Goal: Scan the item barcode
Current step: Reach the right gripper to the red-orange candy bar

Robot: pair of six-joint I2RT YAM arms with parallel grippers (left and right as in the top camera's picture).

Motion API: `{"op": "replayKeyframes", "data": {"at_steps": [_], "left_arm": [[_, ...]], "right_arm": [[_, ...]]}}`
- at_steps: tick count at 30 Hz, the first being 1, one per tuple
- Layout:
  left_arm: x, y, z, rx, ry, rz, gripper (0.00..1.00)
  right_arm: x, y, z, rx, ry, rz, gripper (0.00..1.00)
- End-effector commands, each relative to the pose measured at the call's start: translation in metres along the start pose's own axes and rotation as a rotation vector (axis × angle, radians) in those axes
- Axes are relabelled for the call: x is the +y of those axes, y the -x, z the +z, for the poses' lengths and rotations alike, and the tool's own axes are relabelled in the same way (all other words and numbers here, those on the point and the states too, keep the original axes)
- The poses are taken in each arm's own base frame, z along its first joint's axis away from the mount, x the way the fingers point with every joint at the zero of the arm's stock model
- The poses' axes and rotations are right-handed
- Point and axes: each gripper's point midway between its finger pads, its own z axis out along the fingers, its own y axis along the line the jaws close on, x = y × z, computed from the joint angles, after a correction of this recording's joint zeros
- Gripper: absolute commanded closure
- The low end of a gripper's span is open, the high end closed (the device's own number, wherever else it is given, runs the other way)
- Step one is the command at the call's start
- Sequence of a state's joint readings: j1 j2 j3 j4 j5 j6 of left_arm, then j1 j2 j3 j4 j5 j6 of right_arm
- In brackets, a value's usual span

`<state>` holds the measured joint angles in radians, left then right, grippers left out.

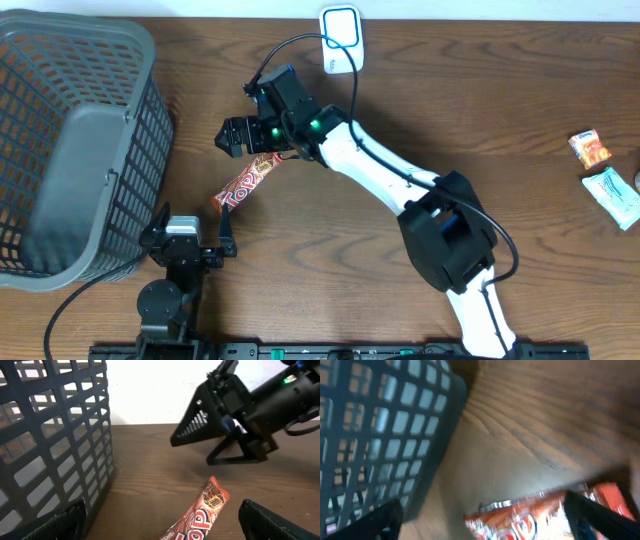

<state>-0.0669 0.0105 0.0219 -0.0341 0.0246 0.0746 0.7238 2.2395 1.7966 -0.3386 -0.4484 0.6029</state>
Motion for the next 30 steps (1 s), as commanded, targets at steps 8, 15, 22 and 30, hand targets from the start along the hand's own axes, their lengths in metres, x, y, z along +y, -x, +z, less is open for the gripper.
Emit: {"op": "replayKeyframes", "data": {"at_steps": [8,15,22,30], "left_arm": [[0.003,-0.016,0.001,0.048,0.014,-0.008,0.02],[0.002,-0.016,0.001,0.048,0.013,-0.008,0.02],[0.003,-0.016,0.001,0.048,0.014,-0.008,0.02],[0.003,-0.016,0.001,0.048,0.014,-0.008,0.02]], "right_arm": [[-0.024,-0.029,0.044,0.064,-0.018,0.020,0.39],[-0.047,-0.057,0.052,0.167,-0.062,0.027,0.63],[-0.111,-0.106,0.016,0.392,-0.314,0.004,0.98],[-0.181,-0.125,-0.058,0.599,-0.474,0.063,0.82]]}}
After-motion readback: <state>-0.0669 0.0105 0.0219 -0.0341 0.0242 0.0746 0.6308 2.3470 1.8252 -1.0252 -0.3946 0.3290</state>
